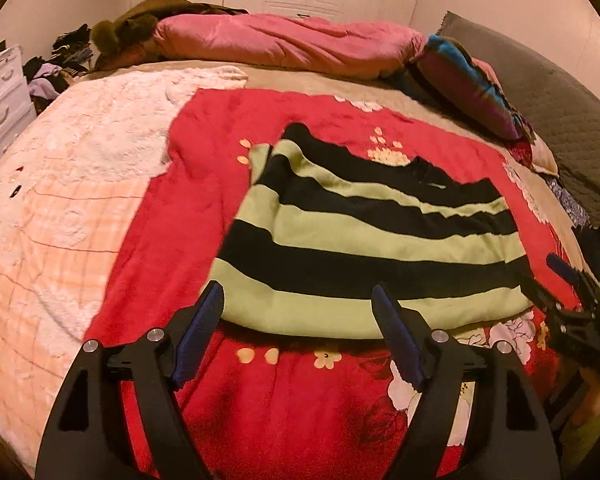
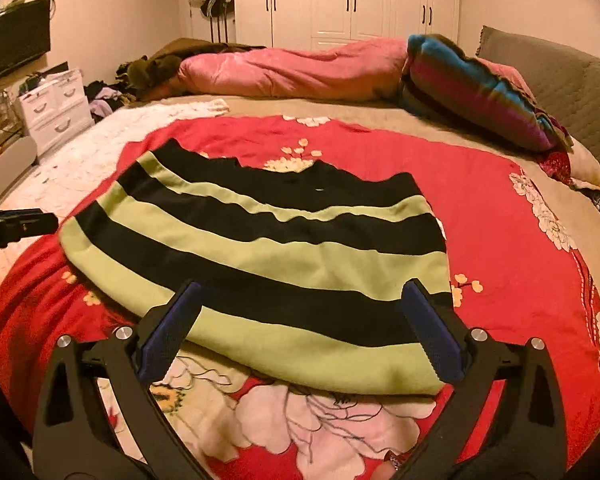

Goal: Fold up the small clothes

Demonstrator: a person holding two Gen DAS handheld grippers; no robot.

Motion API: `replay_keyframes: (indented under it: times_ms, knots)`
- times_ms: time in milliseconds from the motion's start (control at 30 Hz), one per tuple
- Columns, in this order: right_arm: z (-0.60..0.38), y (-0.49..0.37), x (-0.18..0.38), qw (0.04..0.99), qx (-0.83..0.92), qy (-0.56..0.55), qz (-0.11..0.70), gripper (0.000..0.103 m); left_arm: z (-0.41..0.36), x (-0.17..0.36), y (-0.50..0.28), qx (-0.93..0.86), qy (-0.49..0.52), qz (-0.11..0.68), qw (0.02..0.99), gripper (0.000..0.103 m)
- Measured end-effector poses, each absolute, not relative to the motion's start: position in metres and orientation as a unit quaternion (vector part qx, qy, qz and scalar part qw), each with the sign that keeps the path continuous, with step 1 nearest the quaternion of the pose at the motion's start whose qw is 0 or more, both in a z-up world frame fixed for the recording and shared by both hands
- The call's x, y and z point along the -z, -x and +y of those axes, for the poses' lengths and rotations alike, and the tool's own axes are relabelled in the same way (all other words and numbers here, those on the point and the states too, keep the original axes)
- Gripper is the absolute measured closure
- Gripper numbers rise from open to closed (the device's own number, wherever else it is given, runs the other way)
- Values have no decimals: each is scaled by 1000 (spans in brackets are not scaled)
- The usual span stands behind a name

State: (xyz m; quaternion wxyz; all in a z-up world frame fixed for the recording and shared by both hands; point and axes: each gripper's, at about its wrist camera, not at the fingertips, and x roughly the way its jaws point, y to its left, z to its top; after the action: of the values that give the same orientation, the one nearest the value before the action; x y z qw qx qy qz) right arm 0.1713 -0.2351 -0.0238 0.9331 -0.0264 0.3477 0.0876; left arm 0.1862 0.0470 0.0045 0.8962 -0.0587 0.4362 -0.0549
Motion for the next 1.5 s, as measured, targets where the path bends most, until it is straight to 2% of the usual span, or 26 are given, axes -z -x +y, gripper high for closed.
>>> replay_keyframes:
  times_ms: [100, 133, 167, 600, 1167, 1400, 1500]
  knots:
    - [-230, -164, 19, 934, -93, 28, 343, 9, 53, -13, -182, 46, 58, 429, 900, 27]
    - [-228, -162, 17, 935, -94, 29, 342, 9, 56, -16, -181, 43, 57, 425, 902, 20]
    - [-226, -161, 16, 935, -96, 31, 341, 9, 58, -18, -180, 39, 57, 424, 903, 7]
    - [-165, -146, 17, 924, -157, 79, 340, 9, 89, -18, -182, 0, 73, 423, 903, 5]
    - [-35, -152, 58, 885, -245, 176, 356, 9, 148, 17, -200, -39, 155, 453, 877, 5]
    - [-13, -173, 86, 876, -212, 219, 374, 9, 161, 18, -239, -9, 224, 457, 861, 5]
    - [-22, -185, 95, 872, -216, 196, 394, 9, 157, 15, -267, 15, 233, 461, 856, 5]
